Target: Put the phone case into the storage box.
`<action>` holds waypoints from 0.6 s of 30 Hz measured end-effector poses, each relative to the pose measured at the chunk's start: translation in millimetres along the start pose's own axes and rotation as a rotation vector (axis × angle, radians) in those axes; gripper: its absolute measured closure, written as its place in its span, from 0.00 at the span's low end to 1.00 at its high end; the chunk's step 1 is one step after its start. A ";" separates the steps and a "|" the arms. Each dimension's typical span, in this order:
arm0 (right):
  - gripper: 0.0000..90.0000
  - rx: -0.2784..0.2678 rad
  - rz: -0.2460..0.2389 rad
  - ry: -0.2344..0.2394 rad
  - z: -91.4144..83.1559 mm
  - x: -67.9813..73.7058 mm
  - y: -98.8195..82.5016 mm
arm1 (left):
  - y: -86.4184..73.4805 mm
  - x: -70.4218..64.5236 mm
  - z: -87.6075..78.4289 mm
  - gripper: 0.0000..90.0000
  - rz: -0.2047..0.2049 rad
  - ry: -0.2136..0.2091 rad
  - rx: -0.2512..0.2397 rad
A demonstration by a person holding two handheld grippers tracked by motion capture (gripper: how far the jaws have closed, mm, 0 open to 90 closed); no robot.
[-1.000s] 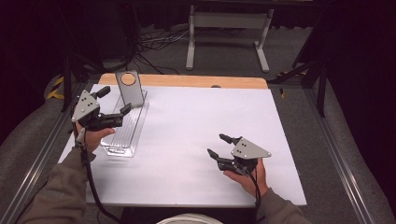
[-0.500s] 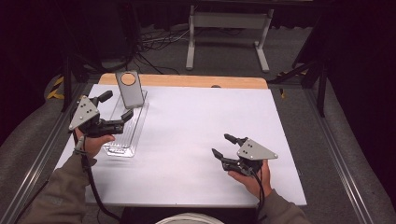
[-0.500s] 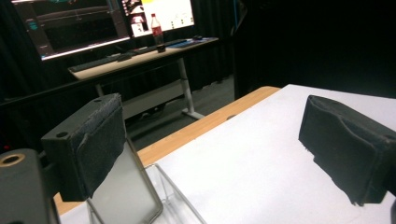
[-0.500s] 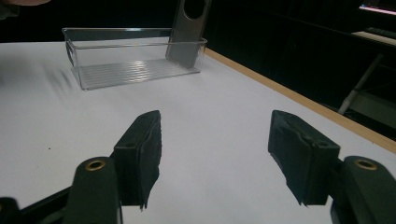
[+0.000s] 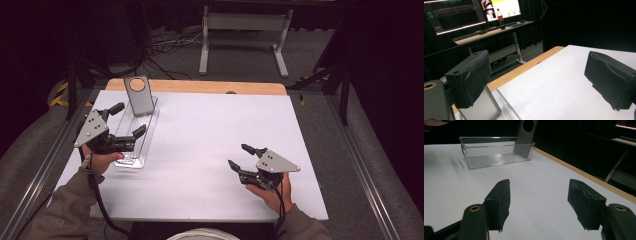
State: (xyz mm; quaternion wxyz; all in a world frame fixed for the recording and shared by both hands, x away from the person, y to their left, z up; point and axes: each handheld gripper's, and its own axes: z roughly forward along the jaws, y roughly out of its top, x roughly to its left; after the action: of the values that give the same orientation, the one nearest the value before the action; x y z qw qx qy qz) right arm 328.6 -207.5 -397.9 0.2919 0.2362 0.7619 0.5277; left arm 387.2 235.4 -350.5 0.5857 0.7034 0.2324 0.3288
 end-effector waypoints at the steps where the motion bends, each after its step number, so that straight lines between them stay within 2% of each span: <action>1: 0.39 0.000 0.000 0.000 0.0 0.0 0.0 | 0.0 -1.2 0.0 0.08 0.001 -0.003 0.001; 18: 0.39 0.007 -0.011 0.011 0.1 2.9 -0.1 | -0.6 -18.7 2.2 0.08 0.018 -0.043 -0.007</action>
State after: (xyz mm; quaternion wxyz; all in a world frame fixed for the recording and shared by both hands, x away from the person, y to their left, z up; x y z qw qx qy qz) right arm 326.6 -205.5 -398.6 0.2899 0.2302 0.7665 0.5249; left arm 376.2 220.8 -354.8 0.5899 0.7105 0.2123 0.3197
